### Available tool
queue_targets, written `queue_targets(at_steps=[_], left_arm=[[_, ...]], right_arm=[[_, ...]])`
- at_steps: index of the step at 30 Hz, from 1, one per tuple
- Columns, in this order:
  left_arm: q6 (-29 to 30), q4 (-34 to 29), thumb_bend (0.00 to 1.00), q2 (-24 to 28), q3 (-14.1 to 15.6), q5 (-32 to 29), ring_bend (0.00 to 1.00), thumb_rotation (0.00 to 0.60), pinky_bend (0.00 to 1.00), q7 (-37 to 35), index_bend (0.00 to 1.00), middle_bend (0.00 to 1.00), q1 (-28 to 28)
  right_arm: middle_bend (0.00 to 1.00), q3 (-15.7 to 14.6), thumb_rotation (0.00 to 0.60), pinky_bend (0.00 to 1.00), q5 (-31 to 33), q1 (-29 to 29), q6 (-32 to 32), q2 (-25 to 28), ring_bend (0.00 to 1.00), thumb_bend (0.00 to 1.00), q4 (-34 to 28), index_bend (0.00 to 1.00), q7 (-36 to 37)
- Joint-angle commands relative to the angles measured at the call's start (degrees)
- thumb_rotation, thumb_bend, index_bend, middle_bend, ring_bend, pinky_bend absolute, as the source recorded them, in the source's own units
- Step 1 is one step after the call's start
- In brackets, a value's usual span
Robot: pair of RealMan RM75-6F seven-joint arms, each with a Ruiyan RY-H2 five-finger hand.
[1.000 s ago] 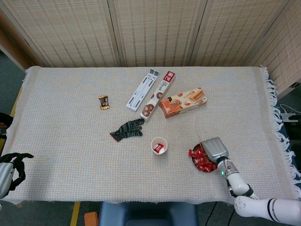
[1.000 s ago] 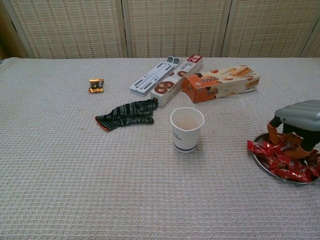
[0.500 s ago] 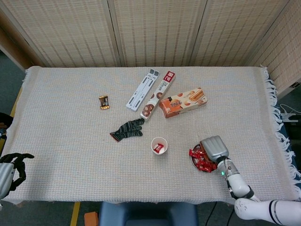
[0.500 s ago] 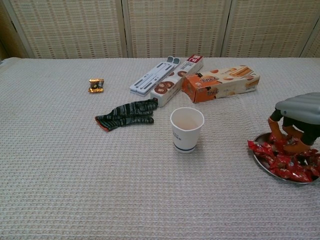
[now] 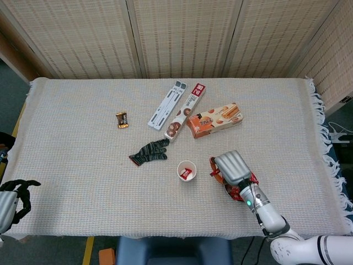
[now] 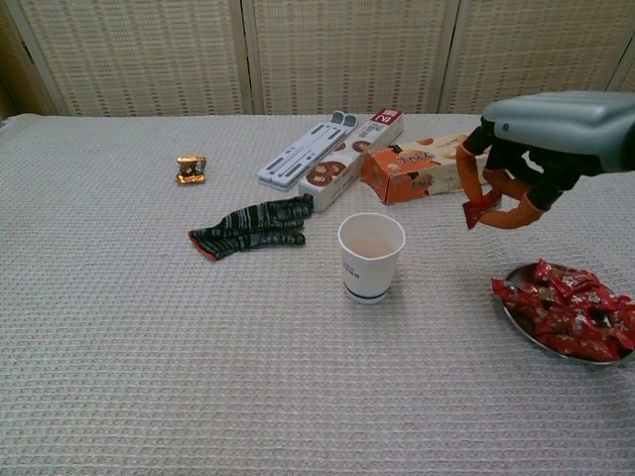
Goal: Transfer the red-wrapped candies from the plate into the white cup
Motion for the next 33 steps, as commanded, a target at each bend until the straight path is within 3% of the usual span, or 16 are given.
queue_targets(at_steps=[1,10,17,33], left_arm=[[0.07,-0.04,0.42,0.02,0.02,0.03,0.27,0.600,0.27,0.05,0.34,0.23,0.05],[0.26,-0.05,0.42,0.01,0.07,0.26,0.27,0.600,0.28,0.10,0.34,0.23,0.10],[0.26,0.05,0.42,-0.02,0.02,0.24,0.27,0.600,0.28,0.00,0.35,0.23,0.08],[0.20,0.13,0.42,-0.07,-0.05,0.04,0.27,0.600,0.28,0.09,0.34,0.23,0.07]], right_arm=[[0.82,1.40,0.600,0.98,0.64,1.85,-1.99,-2.09,0.76,0.32,0.37,0.64,0.40],[0.82,3.38,0.600,0.98,3.70,5.56,-3.88,-8.23,0.76,0.32,5.88,0.64,-0.02],[0.82,3.86,0.600,0.98,2.36,6.84,-2.74,-12.76,0.76,0.32,11.51,0.64,0.08],[0.82,3.19,0.600,0.98,-2.07,6.47,-3.28,-13.87,0.76,0.30,14.12,0.51,4.32]])
